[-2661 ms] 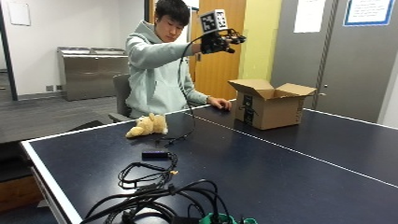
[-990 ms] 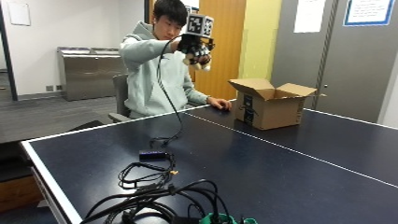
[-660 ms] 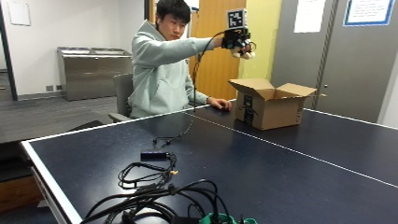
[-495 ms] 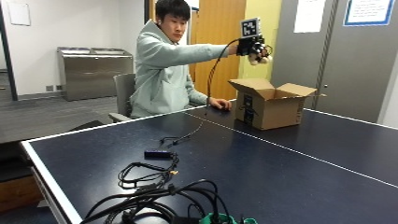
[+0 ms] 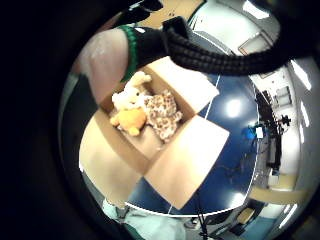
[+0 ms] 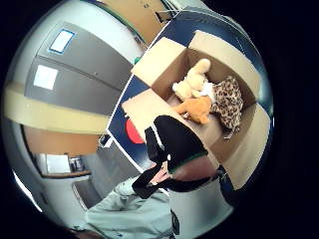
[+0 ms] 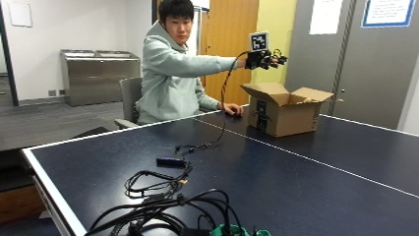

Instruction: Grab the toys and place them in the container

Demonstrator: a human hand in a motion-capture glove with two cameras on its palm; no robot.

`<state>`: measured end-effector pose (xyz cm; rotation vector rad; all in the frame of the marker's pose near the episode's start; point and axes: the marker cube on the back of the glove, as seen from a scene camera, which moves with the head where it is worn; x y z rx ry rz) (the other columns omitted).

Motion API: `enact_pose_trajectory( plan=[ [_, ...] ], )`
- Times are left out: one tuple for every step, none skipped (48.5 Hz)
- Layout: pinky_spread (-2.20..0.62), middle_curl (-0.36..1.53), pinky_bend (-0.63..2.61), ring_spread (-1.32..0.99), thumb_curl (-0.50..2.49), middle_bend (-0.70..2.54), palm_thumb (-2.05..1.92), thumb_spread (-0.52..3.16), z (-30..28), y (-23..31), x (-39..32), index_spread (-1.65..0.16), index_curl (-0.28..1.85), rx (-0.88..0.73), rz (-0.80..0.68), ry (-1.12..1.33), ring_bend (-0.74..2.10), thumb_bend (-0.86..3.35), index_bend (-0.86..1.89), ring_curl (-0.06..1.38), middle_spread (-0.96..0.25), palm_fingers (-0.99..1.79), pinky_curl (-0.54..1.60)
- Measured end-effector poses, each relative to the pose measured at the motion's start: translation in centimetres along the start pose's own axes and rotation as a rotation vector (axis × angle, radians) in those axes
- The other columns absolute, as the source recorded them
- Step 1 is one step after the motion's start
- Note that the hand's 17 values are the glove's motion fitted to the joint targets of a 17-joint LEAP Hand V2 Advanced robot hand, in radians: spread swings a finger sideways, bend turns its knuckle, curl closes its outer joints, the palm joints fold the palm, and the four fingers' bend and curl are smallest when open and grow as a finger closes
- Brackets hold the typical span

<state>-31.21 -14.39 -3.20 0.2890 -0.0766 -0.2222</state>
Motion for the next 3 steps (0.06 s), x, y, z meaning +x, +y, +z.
enact_pose_trajectory(
  plan=[
    [0.03, 0.45, 1.09, 0.00, 0.53, 0.13, 0.01, 1.18, -0.14, 0.37, -0.19, -0.25, 0.58, 0.007, -0.001, -0.023, 0.37, -0.02, 0.13, 0.33, 0.00, -0.21, 0.40],
    [0.04, 0.45, 1.08, 0.01, 0.52, 0.13, 0.01, 1.19, -0.24, 0.68, -0.43, -0.25, 0.57, 0.013, -0.005, -0.040, 0.36, -0.01, 0.14, 0.33, 0.00, -0.20, 0.40],
    [0.04, 0.44, 1.07, 0.01, 0.51, 0.13, 0.01, 1.20, -0.28, 0.85, -0.59, -0.24, 0.57, 0.017, -0.007, -0.048, 0.34, -0.01, 0.15, 0.32, 0.00, -0.19, 0.39]
  ],
)
